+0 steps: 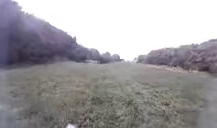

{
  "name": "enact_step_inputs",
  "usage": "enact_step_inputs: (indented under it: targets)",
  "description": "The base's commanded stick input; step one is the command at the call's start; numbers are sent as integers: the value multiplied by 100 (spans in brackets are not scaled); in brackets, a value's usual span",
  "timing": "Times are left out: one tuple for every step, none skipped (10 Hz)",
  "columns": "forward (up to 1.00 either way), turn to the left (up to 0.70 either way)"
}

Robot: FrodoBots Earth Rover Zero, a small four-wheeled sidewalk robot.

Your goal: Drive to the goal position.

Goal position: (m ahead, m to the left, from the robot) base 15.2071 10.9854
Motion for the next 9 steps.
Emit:
enact_step_inputs:
  targets:
    - [70,0]
    - [70,0]
    - [70,0]
    - [70,0]
    - [70,0]
    - [70,0]
    - [70,0]
    - [70,0]
    - [70,0]
